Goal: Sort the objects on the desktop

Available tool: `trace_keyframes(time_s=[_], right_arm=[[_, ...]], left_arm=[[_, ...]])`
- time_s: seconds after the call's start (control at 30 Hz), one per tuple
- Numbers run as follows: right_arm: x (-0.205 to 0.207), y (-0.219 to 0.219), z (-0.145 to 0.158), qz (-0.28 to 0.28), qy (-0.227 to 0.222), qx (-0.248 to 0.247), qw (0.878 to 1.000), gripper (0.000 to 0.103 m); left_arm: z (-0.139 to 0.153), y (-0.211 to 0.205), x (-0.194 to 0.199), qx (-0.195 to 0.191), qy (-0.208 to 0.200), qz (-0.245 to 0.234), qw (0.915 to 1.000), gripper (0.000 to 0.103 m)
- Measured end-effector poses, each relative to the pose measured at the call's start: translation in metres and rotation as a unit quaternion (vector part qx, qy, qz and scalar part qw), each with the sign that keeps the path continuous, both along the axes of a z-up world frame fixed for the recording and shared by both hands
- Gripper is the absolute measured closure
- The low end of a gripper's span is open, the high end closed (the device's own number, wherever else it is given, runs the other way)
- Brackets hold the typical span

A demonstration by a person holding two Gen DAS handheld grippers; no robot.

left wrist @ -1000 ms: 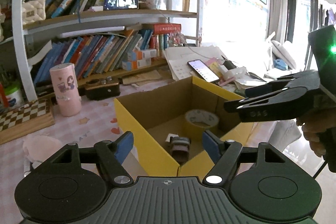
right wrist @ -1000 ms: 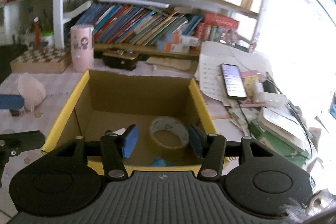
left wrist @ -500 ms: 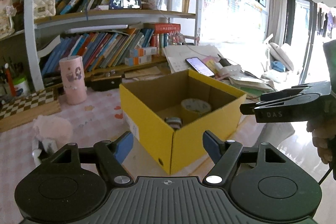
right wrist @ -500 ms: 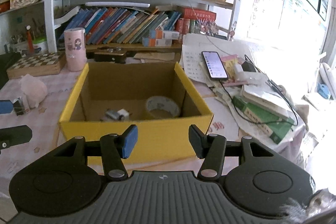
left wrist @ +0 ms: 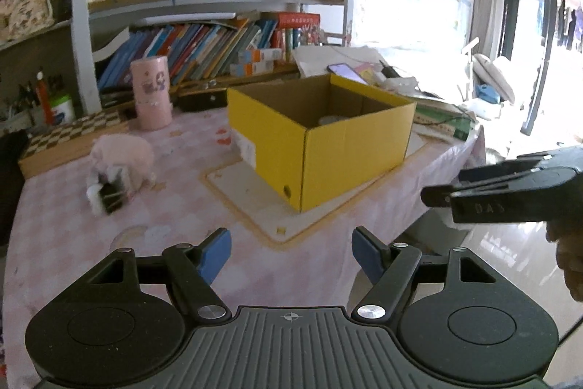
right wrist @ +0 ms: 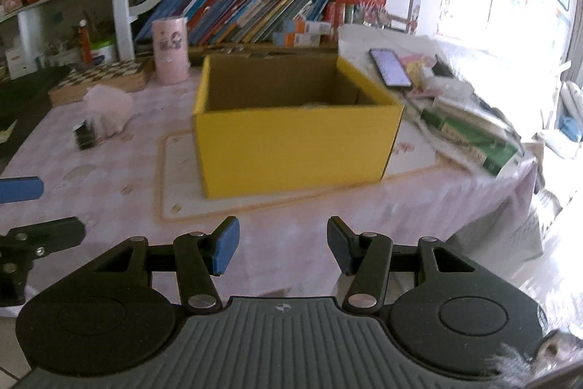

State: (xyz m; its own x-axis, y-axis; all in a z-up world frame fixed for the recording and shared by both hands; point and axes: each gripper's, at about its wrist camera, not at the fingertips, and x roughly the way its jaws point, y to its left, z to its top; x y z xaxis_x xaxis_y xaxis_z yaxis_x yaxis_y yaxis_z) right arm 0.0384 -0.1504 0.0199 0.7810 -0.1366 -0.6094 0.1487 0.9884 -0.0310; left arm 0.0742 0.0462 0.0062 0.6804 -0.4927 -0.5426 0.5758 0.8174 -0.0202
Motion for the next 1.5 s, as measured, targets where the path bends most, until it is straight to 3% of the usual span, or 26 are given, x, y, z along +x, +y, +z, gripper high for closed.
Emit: trace_keyframes(time_s=[0.37, 0.77, 1.5], right_arm=[[-0.015, 0.046, -0.009, 0.043, 0.018, 0.052, 0.998, 0.052], [-0.008, 0.079, -0.015, 0.107, 0.033, 0.064, 0.992, 0.052], [-0.019, 0.084, -0.015, 0.114, 0.020, 0.059, 0.991, 0.052]], left_arm=[[0.000, 0.037, -0.015, -0.002, 0.008, 0.070, 0.9975, 0.024], [-0.001, 0.055, -0.034, 0.020, 0.009, 0.116, 0.9930, 0.021], [-0.001, 0.050, -0.034, 0.035, 0.018, 0.114, 0.9927, 0.021]])
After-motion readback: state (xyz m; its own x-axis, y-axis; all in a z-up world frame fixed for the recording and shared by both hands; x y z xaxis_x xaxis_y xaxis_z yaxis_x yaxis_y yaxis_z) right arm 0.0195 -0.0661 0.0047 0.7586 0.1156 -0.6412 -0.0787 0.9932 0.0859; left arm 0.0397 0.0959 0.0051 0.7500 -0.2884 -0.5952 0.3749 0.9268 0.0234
